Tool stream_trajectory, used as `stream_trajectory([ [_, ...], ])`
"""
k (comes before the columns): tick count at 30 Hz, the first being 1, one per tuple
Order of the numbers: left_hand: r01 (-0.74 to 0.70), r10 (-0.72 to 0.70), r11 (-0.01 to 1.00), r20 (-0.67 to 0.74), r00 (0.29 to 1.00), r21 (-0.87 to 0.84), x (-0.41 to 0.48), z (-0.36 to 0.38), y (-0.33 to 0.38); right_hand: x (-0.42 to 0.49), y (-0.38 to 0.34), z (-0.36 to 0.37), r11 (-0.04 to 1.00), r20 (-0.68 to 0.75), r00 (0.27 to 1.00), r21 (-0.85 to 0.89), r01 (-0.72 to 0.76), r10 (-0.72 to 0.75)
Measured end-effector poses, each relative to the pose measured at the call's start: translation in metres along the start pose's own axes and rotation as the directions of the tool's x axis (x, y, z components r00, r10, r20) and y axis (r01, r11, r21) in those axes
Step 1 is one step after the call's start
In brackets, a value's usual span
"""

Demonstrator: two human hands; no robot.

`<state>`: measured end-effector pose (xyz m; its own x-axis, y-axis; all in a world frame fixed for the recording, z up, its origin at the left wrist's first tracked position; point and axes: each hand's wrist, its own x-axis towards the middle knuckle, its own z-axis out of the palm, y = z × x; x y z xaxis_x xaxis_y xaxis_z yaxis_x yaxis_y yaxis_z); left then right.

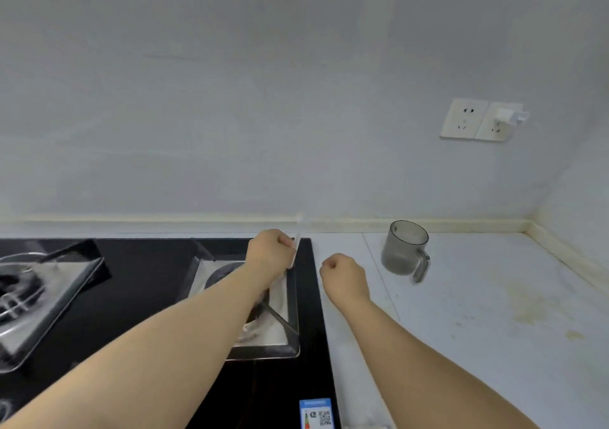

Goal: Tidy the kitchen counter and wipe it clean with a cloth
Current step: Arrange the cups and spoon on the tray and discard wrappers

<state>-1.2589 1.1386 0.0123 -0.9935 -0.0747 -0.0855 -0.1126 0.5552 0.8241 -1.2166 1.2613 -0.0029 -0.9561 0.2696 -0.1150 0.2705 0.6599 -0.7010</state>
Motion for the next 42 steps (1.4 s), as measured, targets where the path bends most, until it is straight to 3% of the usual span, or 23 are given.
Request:
stream_trajectory([
  [7, 0.074, -0.084, 0.996, -0.227, 0.970, -0.052, -0.040, -0.149, -0.074, -0.065, -0.100, 0.085, 0.981, 0.120, 0.975, -0.036, 0.193, -0.187],
  [11, 0.135, -0.156, 0.987, -0.337, 0.929, -0.086, -0.087, -0.247, -0.141, -0.123, -0.172, 0.161, 0.946, 0.227, 0.923, -0.018, 0.323, -0.311],
  [20, 0.280, -0.434, 0.896, -0.546, 0.716, -0.344, -0.207, -0.443, -0.305, -0.275, -0.307, 0.339, 0.859, 0.475, 0.730, 0.123, 0.498, -0.491],
  [30, 0.249, -0.613, 0.782, -0.632, 0.474, -0.572, -0.296, -0.551, -0.419, -0.366, -0.388, 0.461, 0.790, 0.665, 0.523, 0.172, 0.588, -0.534],
  [37, 0.254, -0.641, 0.764, -0.657, 0.397, -0.593, -0.285, -0.606, -0.466, -0.372, -0.437, 0.538, 0.780, 0.702, 0.474, 0.189, 0.596, -0.532],
  [42, 0.282, -0.648, 0.760, -0.650, 0.397, -0.585, -0.226, -0.661, -0.502, -0.328, -0.487, 0.587, 0.810, 0.687, 0.514, 0.191, 0.555, -0.514],
])
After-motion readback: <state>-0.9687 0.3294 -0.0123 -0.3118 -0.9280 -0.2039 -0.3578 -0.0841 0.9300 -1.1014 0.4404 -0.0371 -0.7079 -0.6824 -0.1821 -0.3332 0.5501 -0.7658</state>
